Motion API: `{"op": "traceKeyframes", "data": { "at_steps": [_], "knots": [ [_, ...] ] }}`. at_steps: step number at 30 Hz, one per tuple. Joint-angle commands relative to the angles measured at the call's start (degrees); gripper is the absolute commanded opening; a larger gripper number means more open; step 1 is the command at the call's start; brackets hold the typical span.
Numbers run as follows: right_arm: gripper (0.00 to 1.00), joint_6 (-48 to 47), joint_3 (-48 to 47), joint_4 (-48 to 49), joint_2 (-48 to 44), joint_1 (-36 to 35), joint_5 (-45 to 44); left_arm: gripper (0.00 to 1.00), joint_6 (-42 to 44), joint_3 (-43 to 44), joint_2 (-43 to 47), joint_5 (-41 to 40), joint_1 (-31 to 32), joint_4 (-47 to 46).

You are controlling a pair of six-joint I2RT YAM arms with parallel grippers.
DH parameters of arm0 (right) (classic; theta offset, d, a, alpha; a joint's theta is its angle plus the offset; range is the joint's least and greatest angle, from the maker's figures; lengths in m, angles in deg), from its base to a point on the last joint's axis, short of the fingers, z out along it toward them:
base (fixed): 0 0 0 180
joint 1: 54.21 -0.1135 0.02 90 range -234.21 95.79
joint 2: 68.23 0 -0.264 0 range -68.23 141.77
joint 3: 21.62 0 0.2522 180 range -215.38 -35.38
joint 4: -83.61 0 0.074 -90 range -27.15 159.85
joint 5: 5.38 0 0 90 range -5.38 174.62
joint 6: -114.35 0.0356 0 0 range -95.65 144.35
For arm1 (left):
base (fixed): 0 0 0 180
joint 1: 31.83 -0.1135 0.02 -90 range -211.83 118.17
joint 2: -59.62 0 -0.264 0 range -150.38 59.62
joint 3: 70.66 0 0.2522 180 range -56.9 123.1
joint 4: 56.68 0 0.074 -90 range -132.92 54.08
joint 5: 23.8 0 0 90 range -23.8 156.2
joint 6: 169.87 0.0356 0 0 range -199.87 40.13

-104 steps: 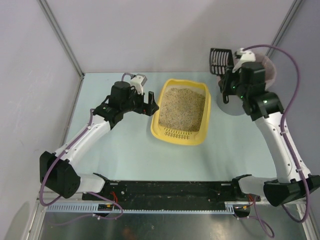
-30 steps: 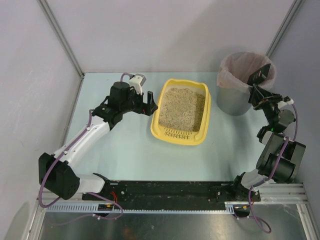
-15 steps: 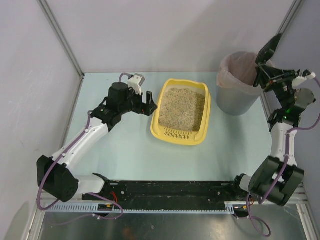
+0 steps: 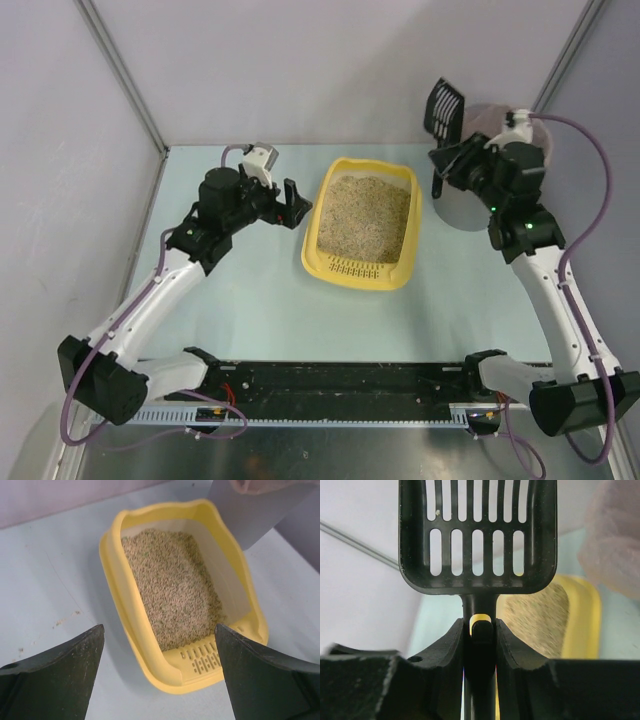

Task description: Clean the litter box

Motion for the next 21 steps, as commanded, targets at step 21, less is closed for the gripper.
{"op": "traceKeyframes", "data": {
  "at_steps": [21],
  "knots": [
    [0.00,-31.64,-15.45,-42.29,18.39,-28.11,-10.59,0.98,34.64,-1.38,2.11,12.45,19.81,-9.90]
  ]
}}
